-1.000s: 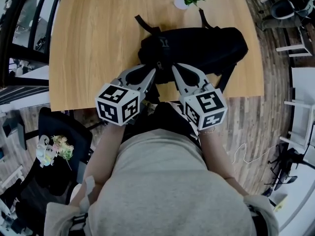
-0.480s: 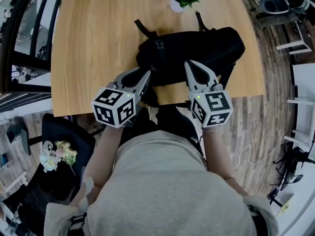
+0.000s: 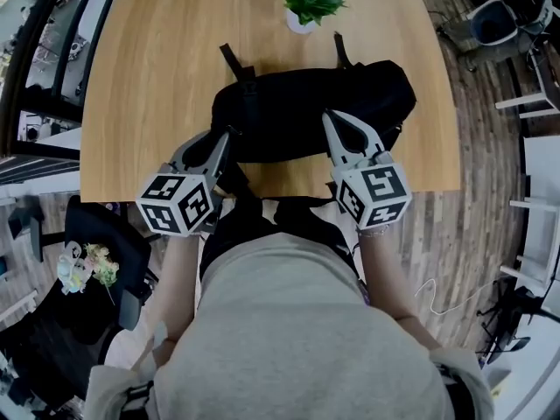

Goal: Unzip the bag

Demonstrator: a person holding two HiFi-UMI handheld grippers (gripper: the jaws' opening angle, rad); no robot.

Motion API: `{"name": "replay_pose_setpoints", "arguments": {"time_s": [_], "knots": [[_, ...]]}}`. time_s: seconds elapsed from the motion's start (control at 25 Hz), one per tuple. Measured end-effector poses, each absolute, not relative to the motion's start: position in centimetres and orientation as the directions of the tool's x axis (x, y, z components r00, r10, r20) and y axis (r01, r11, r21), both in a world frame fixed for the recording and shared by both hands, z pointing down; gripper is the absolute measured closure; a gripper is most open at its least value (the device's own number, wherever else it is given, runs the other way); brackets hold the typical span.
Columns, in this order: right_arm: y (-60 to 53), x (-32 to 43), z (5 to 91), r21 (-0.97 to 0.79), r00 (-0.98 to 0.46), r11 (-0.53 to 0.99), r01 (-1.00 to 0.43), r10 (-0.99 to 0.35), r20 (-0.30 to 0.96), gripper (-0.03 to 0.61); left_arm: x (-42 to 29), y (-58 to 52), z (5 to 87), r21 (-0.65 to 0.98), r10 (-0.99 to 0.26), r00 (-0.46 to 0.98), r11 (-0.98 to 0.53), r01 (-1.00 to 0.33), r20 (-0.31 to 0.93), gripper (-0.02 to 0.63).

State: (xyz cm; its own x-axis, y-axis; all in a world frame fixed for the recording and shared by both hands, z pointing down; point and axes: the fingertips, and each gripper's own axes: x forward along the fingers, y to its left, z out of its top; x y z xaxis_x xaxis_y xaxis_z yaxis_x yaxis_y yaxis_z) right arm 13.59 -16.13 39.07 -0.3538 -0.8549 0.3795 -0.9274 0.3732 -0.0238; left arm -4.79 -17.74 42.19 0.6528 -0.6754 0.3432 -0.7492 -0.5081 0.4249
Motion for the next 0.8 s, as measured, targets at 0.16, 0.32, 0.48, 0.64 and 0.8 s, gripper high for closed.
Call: {"name": "replay_pose_setpoints", "arguments": {"time_s": [0.16, 0.32, 0.48, 0.64, 0.8], "knots": [[-16.0, 13.5, 39.0, -0.036, -0.426, 0.445, -0.895, -0.828, 0.364, 0.568, -4.7, -17.4, 42.1, 0.369, -0.738, 0.567, -0.444, -0.816, 0.366, 0.538], [-16.0, 13.4, 38.9, -0.068, -0.499, 0.509, -0.858, -0.795, 0.345, 0.568, -5.1, -17.2, 42.1, 0.286, -0.795, 0.445, -0.352, -0.892, 0.411, 0.493], [-15.9, 13.4, 38.7, -0.117, -0.555, 0.55, -0.827, -0.764, 0.33, 0.568, -5.3, -16.6, 41.2, 0.21, -0.841, 0.362, -0.3, -0.931, 0.402, 0.403], [-16.1, 13.6, 38.6, -0.142, -0.598, 0.587, -0.797, -0.735, 0.32, 0.568, -3.4, -16.0, 38.7, 0.146, -0.862, 0.379, -0.35, -0.925, 0.336, 0.357], [-16.2, 13.6, 38.3, -0.15, -0.631, 0.619, -0.771, -0.71, 0.312, 0.568, 1.0, -15.1, 37.6, 0.044, -0.805, 0.485, -0.501, -0.864, 0.341, 0.357]]}}
